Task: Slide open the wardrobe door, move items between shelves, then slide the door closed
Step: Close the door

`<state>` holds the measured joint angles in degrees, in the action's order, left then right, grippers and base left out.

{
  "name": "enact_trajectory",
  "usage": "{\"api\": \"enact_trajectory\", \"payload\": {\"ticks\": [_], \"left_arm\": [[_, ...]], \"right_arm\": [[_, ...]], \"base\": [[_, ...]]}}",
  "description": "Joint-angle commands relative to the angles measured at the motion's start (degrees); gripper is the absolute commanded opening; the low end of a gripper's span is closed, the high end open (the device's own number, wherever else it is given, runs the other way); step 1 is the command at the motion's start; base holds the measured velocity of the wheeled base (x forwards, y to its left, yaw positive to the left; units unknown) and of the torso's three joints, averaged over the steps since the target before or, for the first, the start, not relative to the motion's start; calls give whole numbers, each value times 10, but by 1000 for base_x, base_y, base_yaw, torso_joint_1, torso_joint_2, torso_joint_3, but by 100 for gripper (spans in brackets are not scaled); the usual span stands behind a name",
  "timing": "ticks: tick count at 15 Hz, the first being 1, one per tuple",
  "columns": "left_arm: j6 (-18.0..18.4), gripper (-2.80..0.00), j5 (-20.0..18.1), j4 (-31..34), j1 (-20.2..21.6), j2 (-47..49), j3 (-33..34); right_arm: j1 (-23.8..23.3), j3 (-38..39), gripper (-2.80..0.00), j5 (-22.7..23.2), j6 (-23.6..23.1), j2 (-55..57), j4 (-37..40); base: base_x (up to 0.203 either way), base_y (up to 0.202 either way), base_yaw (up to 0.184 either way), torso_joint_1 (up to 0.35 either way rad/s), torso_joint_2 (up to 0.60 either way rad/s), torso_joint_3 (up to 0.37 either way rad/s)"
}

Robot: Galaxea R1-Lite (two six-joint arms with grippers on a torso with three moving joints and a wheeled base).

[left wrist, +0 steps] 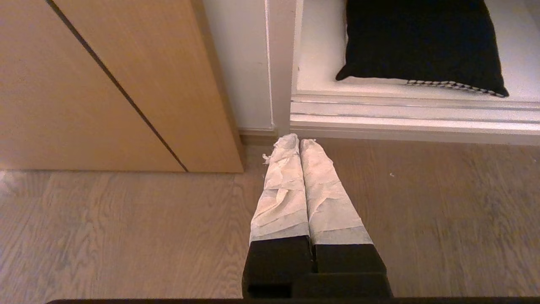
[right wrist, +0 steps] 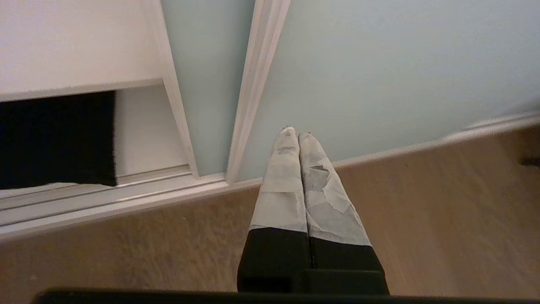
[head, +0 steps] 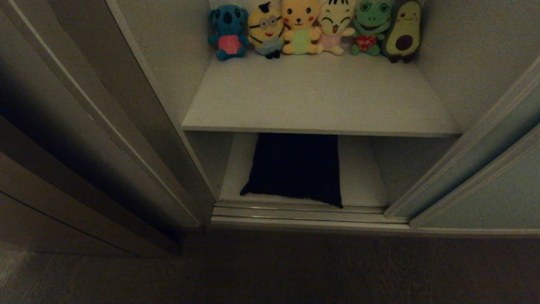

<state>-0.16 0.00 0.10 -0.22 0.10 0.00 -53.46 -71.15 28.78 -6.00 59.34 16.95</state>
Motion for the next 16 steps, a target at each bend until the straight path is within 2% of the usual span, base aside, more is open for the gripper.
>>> {"api": "enact_trajectory", "payload": {"ticks": [1, 3, 7, 8, 12, 13, 16], "left_arm": [[0, -280, 0, 0, 0, 1, 0], [0, -280, 0, 0, 0, 1, 0], [0, -280, 0, 0, 0, 1, 0], [0, -280, 0, 0, 0, 1, 0], [0, -280, 0, 0, 0, 1, 0], [0, -280, 0, 0, 0, 1, 0], [0, -280, 0, 0, 0, 1, 0]], "right_arm": [[-68, -9, -280, 79, -8, 48, -21], [-92, -9, -280, 96, -23, 67, -48], [-111, -19, -280, 141, -14, 121, -96], [-112, -37, -280, 147, 1, 139, -109], [-105, -87, -280, 190, 149, 177, -194], [-98, -84, -280, 204, 170, 181, -217], [-75, -92, -280, 209, 180, 202, -224]], "base": [[0, 0, 0, 0, 0, 0], [0, 0, 0, 0, 0, 0], [0, 0, 0, 0, 0, 0], [0, 0, 0, 0, 0, 0], [0, 0, 0, 0, 0, 0], [0, 0, 0, 0, 0, 0], [0, 0, 0, 0, 0, 0]]}}
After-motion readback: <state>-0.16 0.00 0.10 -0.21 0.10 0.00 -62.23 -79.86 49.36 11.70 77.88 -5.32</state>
